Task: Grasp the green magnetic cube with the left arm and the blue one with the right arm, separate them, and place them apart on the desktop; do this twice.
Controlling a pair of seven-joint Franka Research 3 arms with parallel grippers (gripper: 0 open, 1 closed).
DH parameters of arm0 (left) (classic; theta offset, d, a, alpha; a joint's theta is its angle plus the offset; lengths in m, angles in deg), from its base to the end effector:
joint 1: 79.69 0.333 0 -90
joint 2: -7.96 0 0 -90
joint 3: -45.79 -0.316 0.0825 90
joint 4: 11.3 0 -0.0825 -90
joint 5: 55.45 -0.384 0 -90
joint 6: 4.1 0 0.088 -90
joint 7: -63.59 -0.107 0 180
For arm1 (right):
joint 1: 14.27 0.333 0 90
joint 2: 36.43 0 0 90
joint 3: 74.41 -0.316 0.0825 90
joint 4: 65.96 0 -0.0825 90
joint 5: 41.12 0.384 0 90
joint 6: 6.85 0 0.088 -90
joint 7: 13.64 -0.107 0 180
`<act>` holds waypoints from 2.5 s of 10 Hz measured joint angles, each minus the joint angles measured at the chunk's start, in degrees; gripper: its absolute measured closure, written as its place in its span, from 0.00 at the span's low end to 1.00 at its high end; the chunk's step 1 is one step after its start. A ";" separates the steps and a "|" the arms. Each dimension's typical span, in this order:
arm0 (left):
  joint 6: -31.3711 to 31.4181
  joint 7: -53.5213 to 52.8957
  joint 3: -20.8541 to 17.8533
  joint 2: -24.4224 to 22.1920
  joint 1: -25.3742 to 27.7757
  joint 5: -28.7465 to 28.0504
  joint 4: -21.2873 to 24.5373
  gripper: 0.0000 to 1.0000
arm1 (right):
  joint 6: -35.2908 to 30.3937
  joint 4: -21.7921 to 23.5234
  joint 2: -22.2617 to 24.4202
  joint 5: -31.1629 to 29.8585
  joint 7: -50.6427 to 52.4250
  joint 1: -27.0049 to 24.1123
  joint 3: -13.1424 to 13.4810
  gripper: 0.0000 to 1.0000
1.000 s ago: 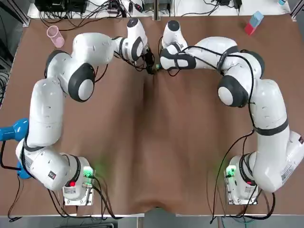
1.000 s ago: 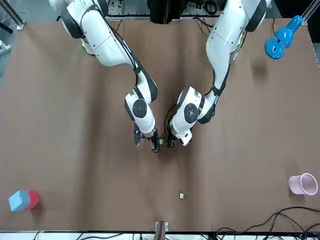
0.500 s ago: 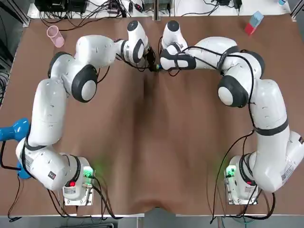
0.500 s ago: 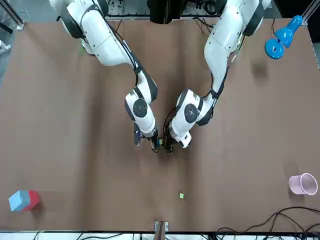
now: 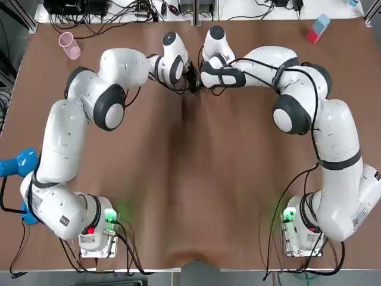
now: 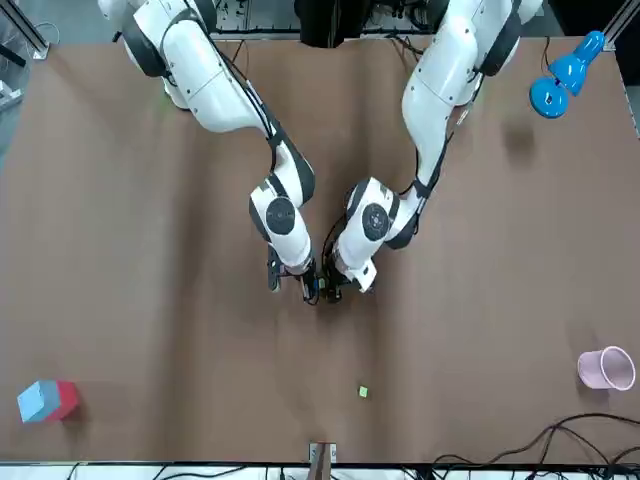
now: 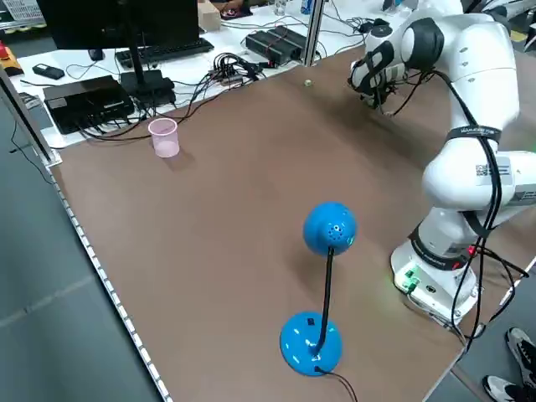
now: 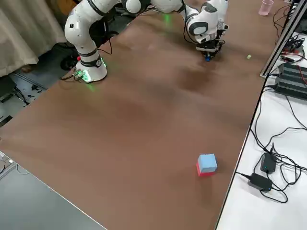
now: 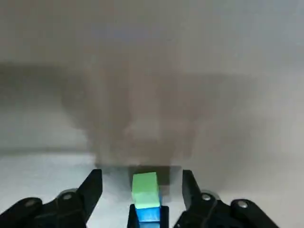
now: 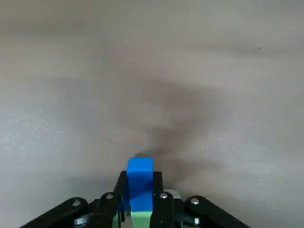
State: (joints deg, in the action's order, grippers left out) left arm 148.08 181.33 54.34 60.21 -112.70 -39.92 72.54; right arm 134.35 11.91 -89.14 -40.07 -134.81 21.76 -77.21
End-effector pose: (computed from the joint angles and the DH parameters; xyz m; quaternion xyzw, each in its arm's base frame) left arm 0.5739 -0.4682 0.1670 0.6742 0.7131 -0.1061 0.1602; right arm 0.5920 0.4653 0.1833 -0.7373 0.6687 0.0083 0.0958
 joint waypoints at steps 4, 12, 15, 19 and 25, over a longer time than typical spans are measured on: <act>0.38 0.29 -0.12 0.01 -0.09 0.00 -0.13 0.60 | 0.00 0.00 0.00 -0.12 0.00 0.00 -0.01 0.77; 0.65 -0.73 -0.80 0.00 0.91 0.00 -0.93 0.77 | -0.03 -0.03 0.01 -0.83 0.00 0.01 -0.10 0.77; -4.72 -6.45 -1.45 -1.30 2.60 -0.72 -1.29 0.77 | -0.03 -0.04 0.00 -0.86 -0.01 0.01 -0.18 0.77; -27.07 -15.56 -2.22 -12.97 6.50 -4.18 4.90 0.77 | -0.51 -0.05 0.00 -0.80 -0.16 -0.06 -0.15 0.33; -46.75 -15.36 2.16 -30.24 4.89 -4.24 29.82 0.77 | -0.62 -0.09 0.00 -0.90 0.00 -0.57 1.08 0.27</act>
State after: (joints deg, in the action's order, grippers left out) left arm 101.33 165.97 56.50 29.98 -107.80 -44.16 102.37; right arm 133.73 11.82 -89.14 -40.97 -134.81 21.19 -76.13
